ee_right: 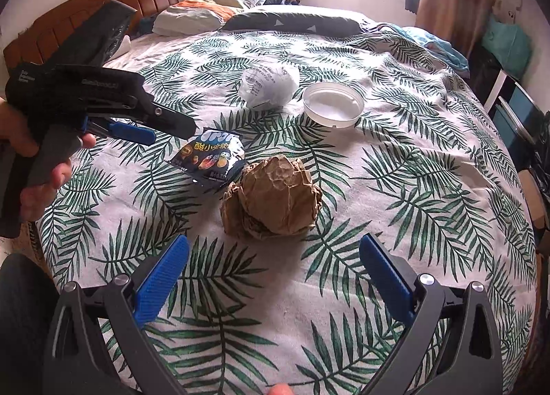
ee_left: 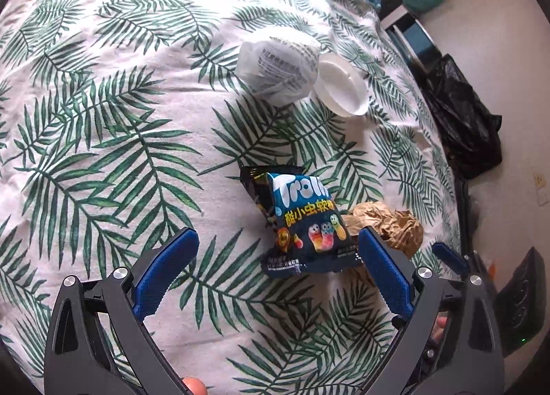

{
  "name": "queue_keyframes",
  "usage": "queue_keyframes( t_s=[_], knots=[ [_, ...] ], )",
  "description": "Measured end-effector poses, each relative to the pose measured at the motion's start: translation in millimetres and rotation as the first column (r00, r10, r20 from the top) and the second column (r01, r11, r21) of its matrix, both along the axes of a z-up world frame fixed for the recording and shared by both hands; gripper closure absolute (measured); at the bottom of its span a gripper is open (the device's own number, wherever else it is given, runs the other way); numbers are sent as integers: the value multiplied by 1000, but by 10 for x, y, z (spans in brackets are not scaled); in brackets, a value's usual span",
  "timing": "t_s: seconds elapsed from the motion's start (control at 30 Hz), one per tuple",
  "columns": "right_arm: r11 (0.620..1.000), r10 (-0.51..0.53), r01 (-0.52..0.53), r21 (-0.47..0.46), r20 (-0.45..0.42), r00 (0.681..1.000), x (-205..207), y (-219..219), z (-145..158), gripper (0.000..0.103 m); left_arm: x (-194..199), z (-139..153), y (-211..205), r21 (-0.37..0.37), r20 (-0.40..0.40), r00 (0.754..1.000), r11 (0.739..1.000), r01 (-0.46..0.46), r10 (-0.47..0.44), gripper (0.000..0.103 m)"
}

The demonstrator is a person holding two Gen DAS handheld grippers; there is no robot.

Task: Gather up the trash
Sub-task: 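Grasp the blue snack wrapper with the left tool while the right tool grasps the crumpled brown paper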

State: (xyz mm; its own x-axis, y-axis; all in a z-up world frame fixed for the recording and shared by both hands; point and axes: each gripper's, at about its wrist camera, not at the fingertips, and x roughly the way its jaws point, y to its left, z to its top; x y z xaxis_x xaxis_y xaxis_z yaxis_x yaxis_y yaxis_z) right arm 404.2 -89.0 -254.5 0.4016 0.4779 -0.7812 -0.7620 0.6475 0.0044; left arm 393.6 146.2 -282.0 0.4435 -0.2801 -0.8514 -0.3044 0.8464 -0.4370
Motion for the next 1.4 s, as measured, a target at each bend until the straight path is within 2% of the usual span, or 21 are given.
queue_keyframes(
  t_s=[0.03,0.07,0.2,0.3,0.33,0.37,0.4,0.47,0.5,0.53,0.63,0.7,0.87,1.03,1.2,1.33,1.4],
  knots=[
    [1000,3,-3,3,-3,1000,34,18,-17,5,47,-39,-6,1,-6,1000,1000,2,-2,11],
    [1000,4,-4,2,-2,1000,64,37,-38,5,92,-72,-18,-4,-7,1000,1000,7,-7,19],
    [1000,25,-25,-6,19,999,160,139,-110,5,225,-170,-75,-7,-21,1000,1000,14,-14,25],
    [999,38,-38,-8,21,999,212,214,-159,5,274,-221,-126,-10,-17,1000,1000,17,-17,49],
    [999,42,-41,-6,20,999,228,232,-171,5,285,-238,-139,-22,-15,1000,1000,21,-21,63],
    [999,47,-47,-2,13,999,251,252,-185,5,288,-247,-146,-22,-18,1000,1000,22,-22,70],
    [999,53,-53,3,3,999,272,270,-197,5,285,-247,-149,-22,-12,1000,1000,21,-21,70],
    [997,70,-70,11,-20,997,305,300,-226,5,268,-239,-145,-30,-1,1000,999,22,-22,77],
    [997,77,-77,15,-38,996,327,312,-245,11,253,-229,-136,-34,6,1000,999,20,-20,77],
    [997,78,-77,23,-57,995,354,313,-261,32,228,-211,-123,-38,16,1000,999,17,-17,80],
    [996,64,-57,68,-91,994,404,253,-228,47,116,-122,-52,-33,37,999,999,8,-7,83],
    [995,53,-45,88,-91,994,392,204,-171,50,30,-39,-13,-34,54,999,999,-1,3,83],
    [990,58,-51,132,-51,997,194,49,90,53,-265,261,29,-16,104,995,1000,2,0,84],
    [972,66,-61,228,-14,998,-179,-234,565,53,-707,662,-38,6,187,982,1000,21,-22,84],
    [948,72,-81,307,42,997,-691,-501,1085,53,-1198,1051,-217,25,265,962,998,63,-68,84],
    [941,96,-120,317,91,991,-1166,-682,1429,53,-1647,1317,-374,36,316,944,995,91,-97,83],
    [934,105,-134,332,103,989,-1392,-788,1565,53,-1873,1426,-450,66,329,939,994,88,-105,83]
  ],
)
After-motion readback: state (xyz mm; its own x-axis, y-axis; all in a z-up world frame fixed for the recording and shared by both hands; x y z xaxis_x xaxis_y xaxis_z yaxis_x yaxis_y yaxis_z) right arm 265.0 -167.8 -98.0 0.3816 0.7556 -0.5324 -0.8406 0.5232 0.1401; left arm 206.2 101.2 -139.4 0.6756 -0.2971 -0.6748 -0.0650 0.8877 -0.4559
